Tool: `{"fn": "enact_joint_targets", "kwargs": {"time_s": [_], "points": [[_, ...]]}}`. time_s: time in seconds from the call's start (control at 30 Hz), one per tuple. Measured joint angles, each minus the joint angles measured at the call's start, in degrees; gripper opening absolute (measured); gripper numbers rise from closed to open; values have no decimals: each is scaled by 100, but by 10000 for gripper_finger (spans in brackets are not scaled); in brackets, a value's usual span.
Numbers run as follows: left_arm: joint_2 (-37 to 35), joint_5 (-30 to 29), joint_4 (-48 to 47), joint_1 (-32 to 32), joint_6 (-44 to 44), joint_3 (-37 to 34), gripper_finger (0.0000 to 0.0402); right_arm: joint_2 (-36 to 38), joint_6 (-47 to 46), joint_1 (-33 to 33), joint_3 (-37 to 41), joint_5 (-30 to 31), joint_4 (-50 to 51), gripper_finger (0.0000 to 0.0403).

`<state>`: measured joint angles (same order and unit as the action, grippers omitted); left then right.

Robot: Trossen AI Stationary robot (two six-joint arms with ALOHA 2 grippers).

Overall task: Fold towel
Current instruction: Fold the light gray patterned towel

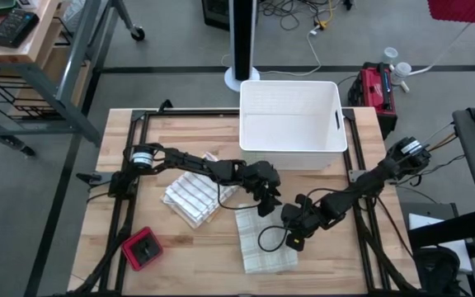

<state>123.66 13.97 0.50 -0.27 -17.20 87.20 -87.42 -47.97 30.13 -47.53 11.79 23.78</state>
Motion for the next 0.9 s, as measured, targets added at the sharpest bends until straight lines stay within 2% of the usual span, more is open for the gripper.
{"fn": "enact_joint_targets", "kwargs": {"time_s": [0.13,0.47,0.6,0.8,0.9], "points": [[4,-334,-75,-9,114,0,171,0,-2,0,2,-11,-4,0],[270,-326,315,-43,-1,15,157,0,-116,-2,2,-22,-5,0],[288,-561,264,-55,-77,2,149,0,-245,-6,4,-117,9,0],[-163,-598,301,51,172,27,138,65,-367,-15,-183,-176,63,5],[-382,-594,50,57,295,28,133,74,-508,-15,-434,-174,516,17]]}}
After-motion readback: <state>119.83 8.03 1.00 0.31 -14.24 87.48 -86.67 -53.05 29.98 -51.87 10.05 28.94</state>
